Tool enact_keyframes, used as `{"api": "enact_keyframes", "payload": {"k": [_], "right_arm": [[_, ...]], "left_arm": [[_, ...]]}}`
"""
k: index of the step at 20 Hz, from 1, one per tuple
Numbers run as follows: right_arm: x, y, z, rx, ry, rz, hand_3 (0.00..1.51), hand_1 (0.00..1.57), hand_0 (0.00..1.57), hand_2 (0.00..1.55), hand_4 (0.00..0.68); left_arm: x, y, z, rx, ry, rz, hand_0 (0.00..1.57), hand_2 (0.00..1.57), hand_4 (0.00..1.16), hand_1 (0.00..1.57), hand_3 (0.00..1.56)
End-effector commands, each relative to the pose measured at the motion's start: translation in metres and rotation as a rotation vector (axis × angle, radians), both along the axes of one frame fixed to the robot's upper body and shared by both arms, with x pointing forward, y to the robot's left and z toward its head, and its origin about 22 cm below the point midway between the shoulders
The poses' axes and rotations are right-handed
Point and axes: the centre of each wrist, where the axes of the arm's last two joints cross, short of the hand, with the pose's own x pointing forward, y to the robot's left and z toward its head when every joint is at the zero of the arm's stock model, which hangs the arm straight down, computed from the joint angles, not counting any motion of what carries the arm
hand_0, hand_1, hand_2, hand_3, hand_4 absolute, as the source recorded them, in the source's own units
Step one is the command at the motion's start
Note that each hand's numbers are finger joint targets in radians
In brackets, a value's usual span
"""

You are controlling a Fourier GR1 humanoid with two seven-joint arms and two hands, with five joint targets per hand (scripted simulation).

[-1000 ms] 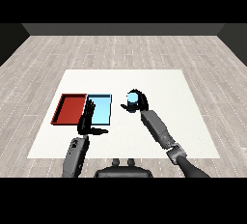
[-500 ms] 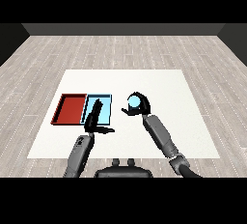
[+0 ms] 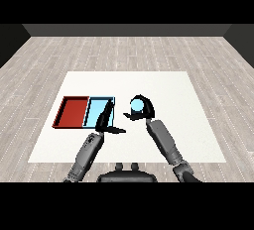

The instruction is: Pick the blue can and put it in the blue box

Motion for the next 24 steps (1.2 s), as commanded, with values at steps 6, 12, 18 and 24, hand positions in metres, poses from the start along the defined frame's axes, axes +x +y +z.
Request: {"api": "enact_keyframes", "payload": {"k": [6, 12, 18, 24], "right_arm": [[-0.024, 0.02, -0.001, -0.004, -0.01, 0.036, 1.41, 1.41, 1.41, 1.45, 0.665], [-0.013, 0.035, 0.015, -0.004, -0.046, 0.05, 1.4, 1.4, 1.4, 1.44, 0.679], [-0.029, 0.025, 0.018, 0.001, -0.06, 0.088, 1.41, 1.4, 1.4, 1.45, 0.677], [-0.037, 0.037, 0.025, -0.021, -0.057, 0.107, 1.39, 1.39, 1.39, 1.43, 0.651]], "left_arm": [[-0.002, -0.015, -0.008, 0.038, 0.073, -0.019, 0.0, 0.0, 0.0, 0.0, 0.0], [0.004, -0.03, -0.031, 0.047, 0.097, -0.029, 0.0, 0.0, 0.0, 0.0, 0.0], [0.002, -0.059, -0.025, 0.054, 0.113, -0.042, 0.0, 0.0, 0.0, 0.0, 0.0], [0.006, -0.038, -0.025, 0.031, 0.096, -0.046, 0.0, 0.0, 0.0, 0.0, 0.0]]}}
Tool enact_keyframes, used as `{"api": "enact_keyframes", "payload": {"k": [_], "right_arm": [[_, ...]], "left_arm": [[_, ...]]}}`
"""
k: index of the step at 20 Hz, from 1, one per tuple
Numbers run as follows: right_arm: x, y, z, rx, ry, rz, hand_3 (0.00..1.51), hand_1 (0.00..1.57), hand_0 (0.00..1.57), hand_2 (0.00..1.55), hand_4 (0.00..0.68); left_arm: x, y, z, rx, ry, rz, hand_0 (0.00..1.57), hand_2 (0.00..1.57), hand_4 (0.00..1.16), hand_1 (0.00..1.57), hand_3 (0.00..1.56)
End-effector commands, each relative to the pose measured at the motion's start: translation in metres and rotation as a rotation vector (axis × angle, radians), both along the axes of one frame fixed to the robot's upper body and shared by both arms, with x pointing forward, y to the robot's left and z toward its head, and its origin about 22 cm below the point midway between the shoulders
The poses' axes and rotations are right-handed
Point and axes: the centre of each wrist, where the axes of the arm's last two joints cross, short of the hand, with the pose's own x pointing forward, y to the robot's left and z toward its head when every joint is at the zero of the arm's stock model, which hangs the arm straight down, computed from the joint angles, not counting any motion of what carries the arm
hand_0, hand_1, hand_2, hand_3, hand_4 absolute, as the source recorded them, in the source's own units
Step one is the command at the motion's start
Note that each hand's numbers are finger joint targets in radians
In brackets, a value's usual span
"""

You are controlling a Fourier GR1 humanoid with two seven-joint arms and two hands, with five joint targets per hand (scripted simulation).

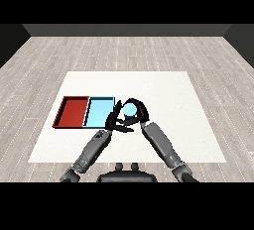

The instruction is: Pick the blue can and put it in the blue box

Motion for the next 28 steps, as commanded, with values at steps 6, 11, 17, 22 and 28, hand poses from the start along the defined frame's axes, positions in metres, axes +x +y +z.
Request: {"api": "enact_keyframes", "payload": {"k": [6, 11, 17, 22, 28], "right_arm": [[-0.01, 0.024, 0.016, -0.002, 0.012, 0.041, 1.39, 1.43, 1.43, 1.43, 0.62], [-0.033, 0.031, 0.011, -0.032, -0.023, 0.038, 1.39, 1.4, 1.4, 1.44, 0.612], [-0.006, 0.03, -0.002, -0.034, -0.02, 0.084, 1.39, 1.4, 1.4, 1.44, 0.609], [-0.028, 0.053, 0.008, -0.042, -0.006, 0.113, 1.4, 1.48, 1.48, 1.47, 0.599], [-0.026, 0.053, -0.01, -0.011, -0.015, 0.122, 1.4, 1.45, 1.45, 1.45, 0.598]], "left_arm": [[0.02, -0.015, 0.005, 0.036, -0.011, -0.006, 0.0, 0.0, 0.0, 0.0, 0.0], [-0.012, 0.001, -0.017, -0.04, -0.014, -0.034, 0.0, 0.0, 0.0, 0.0, 0.0], [0.014, -0.009, 0.014, 0.229, -0.095, 0.069, 0.13, 0.45, 0.6, 0.13, 0.0], [0.009, -0.023, -0.009, 0.346, -0.134, 0.043, 0.39, 0.57, 0.13, 0.39, 0.09], [0.007, -0.022, 0.012, 0.148, -0.094, 0.168, 0.45, 0.65, 0.72, 0.45, 0.35]]}}
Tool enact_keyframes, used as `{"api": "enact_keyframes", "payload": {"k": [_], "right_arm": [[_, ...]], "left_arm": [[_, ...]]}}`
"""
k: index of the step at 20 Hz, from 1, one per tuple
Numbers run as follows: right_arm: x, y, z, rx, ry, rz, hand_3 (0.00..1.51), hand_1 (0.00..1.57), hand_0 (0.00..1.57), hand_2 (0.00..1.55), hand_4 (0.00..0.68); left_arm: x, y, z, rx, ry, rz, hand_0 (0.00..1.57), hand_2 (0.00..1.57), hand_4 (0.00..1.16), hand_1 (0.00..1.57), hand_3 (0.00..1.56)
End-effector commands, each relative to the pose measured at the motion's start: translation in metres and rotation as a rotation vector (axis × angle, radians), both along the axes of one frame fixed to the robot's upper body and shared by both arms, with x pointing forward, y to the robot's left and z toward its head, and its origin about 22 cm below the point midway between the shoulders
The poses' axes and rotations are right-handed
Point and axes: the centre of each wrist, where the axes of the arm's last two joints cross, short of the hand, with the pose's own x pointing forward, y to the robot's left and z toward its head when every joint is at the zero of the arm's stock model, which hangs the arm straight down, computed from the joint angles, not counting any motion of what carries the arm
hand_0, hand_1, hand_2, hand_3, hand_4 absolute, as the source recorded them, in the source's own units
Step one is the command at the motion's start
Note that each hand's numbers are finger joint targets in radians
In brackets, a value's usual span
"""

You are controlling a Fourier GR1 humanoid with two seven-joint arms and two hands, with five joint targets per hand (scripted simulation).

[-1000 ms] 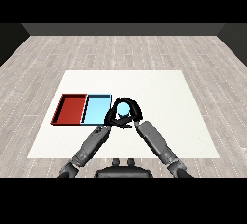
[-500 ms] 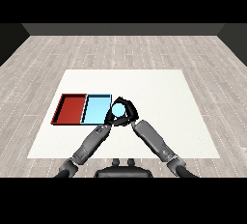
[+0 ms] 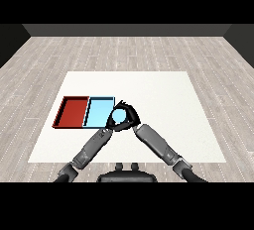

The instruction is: Pick the blue can and put it in the blue box

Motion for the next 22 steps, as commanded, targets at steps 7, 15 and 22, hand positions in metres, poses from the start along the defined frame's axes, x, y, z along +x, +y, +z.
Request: {"api": "enact_keyframes", "payload": {"k": [7, 15, 22], "right_arm": [[-0.004, 0.008, 0.009, 0.057, 0.022, 0.029, 1.39, 1.43, 1.43, 1.45, 0.591], [0.001, 0.004, 0.013, 0.115, 0.082, 0.051, 1.38, 1.32, 1.32, 1.42, 0.515], [-0.002, -0.003, 0.006, 0.102, 0.111, 0.02, 0.0, 0.0, 0.0, 0.0, 0.0]], "left_arm": [[0.001, -0.008, -0.003, -0.116, -0.024, 0.012, 0.65, 0.75, 0.67, 0.65, 0.52], [-0.005, -0.016, 0.002, -0.187, 0.135, 0.062, 1.43, 1.35, 0.66, 1.43, 1.05], [0.0, -0.01, -0.007, -0.191, 0.094, 0.037, 1.57, 1.52, 1.1, 1.57, 1.45]]}}
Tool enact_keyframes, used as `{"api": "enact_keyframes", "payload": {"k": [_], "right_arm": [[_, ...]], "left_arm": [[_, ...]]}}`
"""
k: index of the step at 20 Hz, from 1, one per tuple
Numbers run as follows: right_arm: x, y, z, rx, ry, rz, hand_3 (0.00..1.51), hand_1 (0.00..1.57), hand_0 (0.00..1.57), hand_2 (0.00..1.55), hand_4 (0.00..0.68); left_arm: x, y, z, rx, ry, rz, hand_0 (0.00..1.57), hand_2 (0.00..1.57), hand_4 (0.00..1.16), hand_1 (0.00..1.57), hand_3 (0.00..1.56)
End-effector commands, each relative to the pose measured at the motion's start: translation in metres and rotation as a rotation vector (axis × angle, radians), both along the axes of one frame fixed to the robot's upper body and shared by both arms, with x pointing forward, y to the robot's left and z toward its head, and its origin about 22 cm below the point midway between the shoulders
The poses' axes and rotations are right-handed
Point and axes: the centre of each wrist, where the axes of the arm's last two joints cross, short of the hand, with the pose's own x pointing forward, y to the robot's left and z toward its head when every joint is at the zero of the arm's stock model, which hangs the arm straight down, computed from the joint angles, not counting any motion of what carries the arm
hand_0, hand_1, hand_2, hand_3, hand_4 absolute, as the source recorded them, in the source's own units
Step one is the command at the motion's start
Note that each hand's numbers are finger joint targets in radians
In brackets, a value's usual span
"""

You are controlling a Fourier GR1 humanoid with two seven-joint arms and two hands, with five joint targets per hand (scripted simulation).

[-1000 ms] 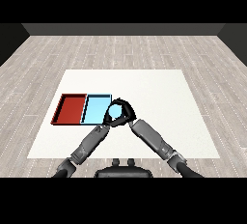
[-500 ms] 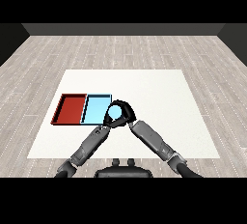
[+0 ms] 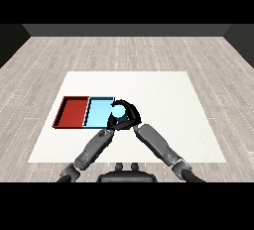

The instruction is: Pick the blue can and put it in the blue box

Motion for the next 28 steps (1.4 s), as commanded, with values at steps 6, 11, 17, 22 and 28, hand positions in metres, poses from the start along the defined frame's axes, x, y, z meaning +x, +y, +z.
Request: {"api": "enact_keyframes", "payload": {"k": [6, 11, 17, 22, 28], "right_arm": [[-0.007, 0.004, -0.007, 0.016, 0.011, 0.006, 0.0, 0.0, 0.0, 0.0, 0.0], [-0.004, -0.028, -0.007, 0.032, 0.032, -0.019, 0.0, 0.0, 0.0, 0.0, 0.0], [-0.001, -0.038, 0.008, 0.055, 0.01, -0.001, 0.0, 0.0, 0.0, 0.0, 0.0], [-0.014, -0.079, 0.031, 0.111, -0.01, -0.056, 0.0, 0.0, 0.0, 0.0, 0.0], [-0.039, -0.108, 0.03, 0.178, -0.05, -0.168, 0.0, 0.0, 0.0, 0.0, 0.0]], "left_arm": [[0.006, -0.005, 0.0, 0.008, 0.003, 0.01, 1.57, 1.55, 1.14, 1.57, 1.48], [0.007, -0.008, -0.001, 0.034, -0.006, 0.022, 1.57, 1.57, 1.14, 1.57, 1.5], [0.018, 0.025, -0.008, 0.088, -0.034, 0.033, 1.57, 1.57, 1.13, 1.57, 1.5], [0.014, 0.039, -0.005, 0.089, -0.018, 0.064, 1.57, 1.57, 1.13, 1.57, 1.5], [-0.004, 0.023, -0.009, 0.126, -0.002, 0.091, 1.57, 1.57, 1.13, 1.57, 1.49]]}}
